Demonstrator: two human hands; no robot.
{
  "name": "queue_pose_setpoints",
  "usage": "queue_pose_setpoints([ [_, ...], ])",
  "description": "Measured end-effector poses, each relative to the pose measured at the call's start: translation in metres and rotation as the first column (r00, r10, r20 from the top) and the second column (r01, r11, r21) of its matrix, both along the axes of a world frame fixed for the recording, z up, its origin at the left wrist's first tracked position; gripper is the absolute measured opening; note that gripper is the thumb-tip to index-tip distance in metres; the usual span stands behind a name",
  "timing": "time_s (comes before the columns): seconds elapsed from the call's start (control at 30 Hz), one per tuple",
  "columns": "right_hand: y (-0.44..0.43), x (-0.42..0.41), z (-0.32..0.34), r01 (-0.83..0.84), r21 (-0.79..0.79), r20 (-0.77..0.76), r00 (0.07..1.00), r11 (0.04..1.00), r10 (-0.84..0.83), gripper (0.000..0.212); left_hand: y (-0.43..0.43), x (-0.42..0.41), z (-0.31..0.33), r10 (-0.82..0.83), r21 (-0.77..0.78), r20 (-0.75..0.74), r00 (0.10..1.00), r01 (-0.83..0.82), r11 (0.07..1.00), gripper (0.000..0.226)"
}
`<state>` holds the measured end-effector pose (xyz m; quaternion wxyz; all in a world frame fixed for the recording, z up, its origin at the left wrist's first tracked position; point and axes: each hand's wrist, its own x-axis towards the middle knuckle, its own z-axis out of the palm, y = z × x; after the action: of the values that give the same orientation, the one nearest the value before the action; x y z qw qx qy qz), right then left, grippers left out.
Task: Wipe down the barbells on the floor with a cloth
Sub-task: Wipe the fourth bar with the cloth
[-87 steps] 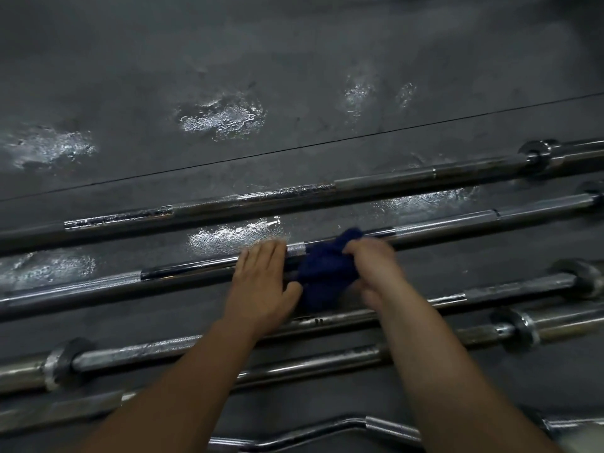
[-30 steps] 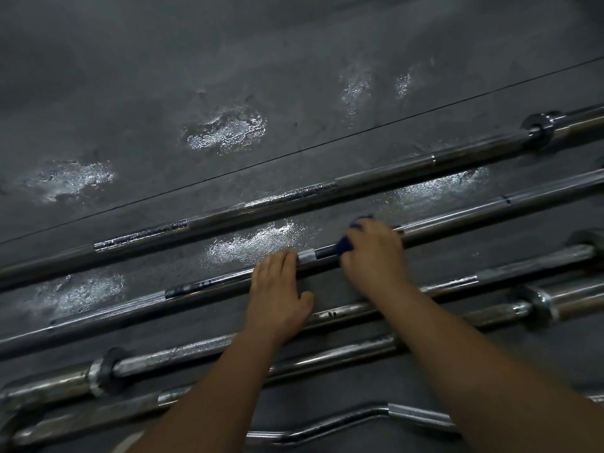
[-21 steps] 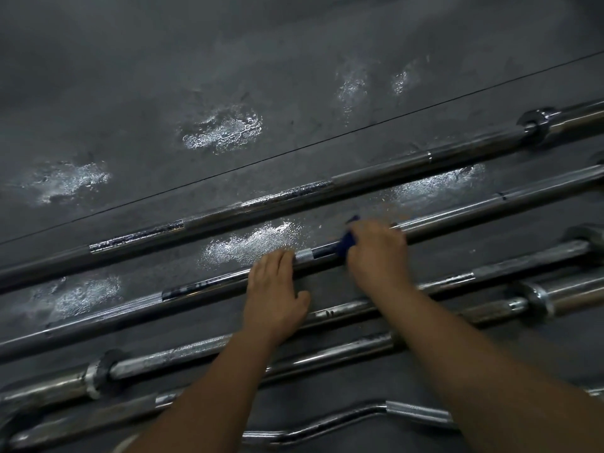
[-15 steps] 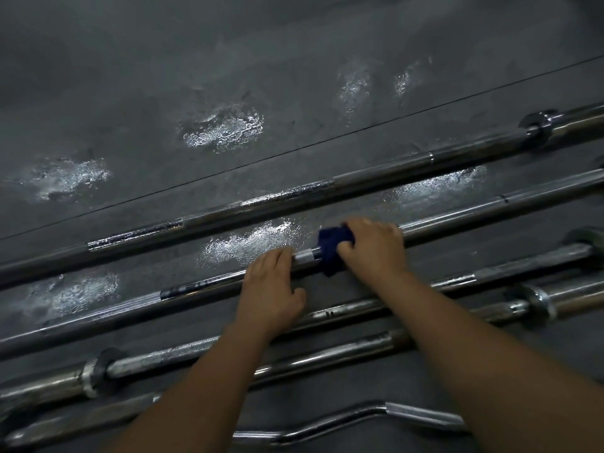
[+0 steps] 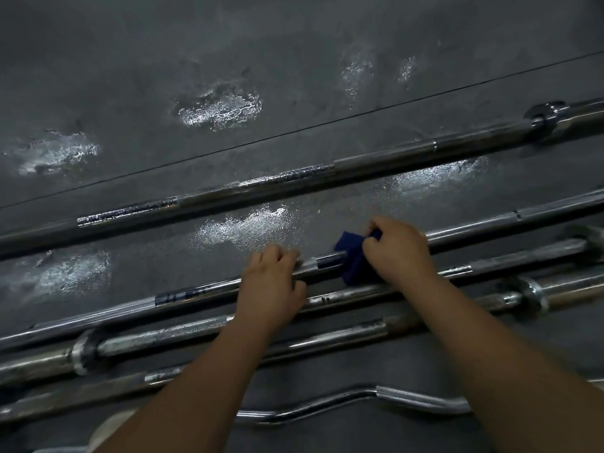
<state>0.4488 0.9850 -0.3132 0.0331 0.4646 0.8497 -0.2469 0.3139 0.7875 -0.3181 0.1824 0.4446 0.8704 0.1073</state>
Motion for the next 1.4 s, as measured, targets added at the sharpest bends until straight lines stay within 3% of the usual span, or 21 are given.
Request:
queue_pose_setpoints([
  [0.07,-0.013,-0.004,-0.007,0.158,0.188,-0.060,0.987,0.969,-0.149,0.016,0.007,-0.003,0.000,0.023,-0.041,0.011,1.000,-0.023,0.999,0.038],
  [0.1,-0.033,-0.013,-0.009,0.164,0.227,-0.118,0.983,0.960,-0.140,0.018,0.008,-0.004,0.000,0.035,-0.051,0.007,0.999,-0.035,0.998,0.035],
  [0.17,-0.084,-0.037,-0.007,-0.033,0.177,-0.183,0.981,0.984,0.066,0.015,0.005,-0.003,-0.003,0.025,-0.028,-0.024,0.999,-0.026,0.999,0.038],
  [0.23,-0.103,-0.042,-0.007,-0.272,0.209,-0.158,0.938,0.939,0.307,0.016,-0.003,-0.003,-0.007,-0.003,0.007,-0.046,0.999,0.003,1.000,0.038],
  [0.27,-0.084,-0.033,-0.006,-0.289,0.218,-0.114,0.941,0.932,0.319,0.017,-0.007,-0.003,-0.007,-0.012,0.015,-0.048,0.999,0.012,1.000,0.039],
  [0.3,-0.056,-0.021,-0.007,-0.237,0.234,-0.040,0.967,0.943,0.253,0.018,-0.008,-0.004,-0.007,-0.012,0.027,-0.046,0.999,0.013,1.000,0.041],
  [0.4,0.011,0.025,-0.004,0.161,0.296,0.072,0.979,0.942,-0.190,0.022,-0.004,-0.005,-0.008,0.030,0.042,-0.037,0.999,-0.029,0.999,0.041],
  [0.43,0.007,0.029,-0.003,0.170,0.306,0.061,0.978,0.937,-0.198,0.024,-0.003,-0.003,-0.009,0.047,0.040,-0.036,0.998,-0.045,0.998,0.039],
  [0.5,-0.032,0.011,-0.004,-0.023,0.267,0.006,1.000,0.963,0.022,0.030,0.000,0.001,-0.008,0.070,0.033,-0.044,0.997,-0.069,0.997,0.039],
  [0.57,-0.056,0.002,-0.008,-0.248,0.252,-0.048,0.962,0.936,0.268,0.036,0.001,0.000,-0.009,0.047,0.007,-0.056,0.997,-0.046,0.999,0.043],
  [0.6,-0.051,0.004,-0.007,-0.291,0.239,-0.041,0.950,0.926,0.309,0.036,0.001,-0.002,-0.009,0.029,-0.012,-0.064,0.998,-0.030,0.999,0.044],
  [0.63,-0.036,0.009,-0.007,-0.242,0.235,-0.037,0.966,0.941,0.257,0.034,0.001,-0.003,-0.008,0.011,-0.025,-0.081,0.997,-0.013,1.000,0.045],
  [0.73,-0.019,0.022,-0.008,0.132,0.259,-0.103,0.989,0.957,-0.108,0.029,-0.003,0.005,-0.005,-0.018,-0.064,-0.162,0.987,0.007,0.998,0.048],
  [0.77,-0.030,0.020,-0.009,0.156,0.249,-0.125,0.984,0.956,-0.128,0.032,-0.005,0.013,-0.004,-0.014,-0.080,-0.182,0.983,-0.001,0.997,0.050],
  [0.87,-0.067,0.008,-0.019,-0.068,0.217,-0.149,0.984,0.974,0.102,0.042,-0.010,0.034,-0.004,0.025,-0.074,-0.175,0.984,-0.039,0.996,0.058],
  [0.97,-0.042,0.015,-0.027,-0.271,0.220,-0.090,0.951,0.937,0.296,0.045,-0.010,0.036,-0.007,0.045,-0.012,-0.166,0.985,-0.047,0.999,0.059],
  [1.07,-0.021,0.009,-0.027,-0.342,0.213,-0.048,0.932,0.915,0.360,0.037,-0.003,0.024,-0.007,0.045,0.000,-0.168,0.985,-0.045,0.999,0.058],
  [1.13,-0.013,-0.011,-0.025,-0.296,0.187,-0.052,0.949,0.937,0.310,0.029,-0.002,0.017,-0.007,0.027,-0.010,-0.170,0.985,-0.029,1.000,0.060],
  [1.23,0.009,-0.032,-0.022,-0.064,0.187,-0.091,0.992,0.980,0.082,0.027,-0.005,0.008,-0.007,0.022,-0.040,-0.181,0.983,-0.029,0.999,0.069],
  [1.33,0.028,-0.012,-0.025,0.209,0.263,-0.129,0.975,0.942,-0.180,0.032,-0.005,-0.004,-0.009,-0.010,-0.089,-0.170,0.985,-0.005,0.996,0.080],
  [1.4,0.005,-0.012,-0.029,0.260,0.328,-0.130,0.965,0.908,-0.230,0.035,-0.003,-0.012,-0.012,-0.026,-0.097,-0.167,0.986,0.010,0.995,0.084],
])
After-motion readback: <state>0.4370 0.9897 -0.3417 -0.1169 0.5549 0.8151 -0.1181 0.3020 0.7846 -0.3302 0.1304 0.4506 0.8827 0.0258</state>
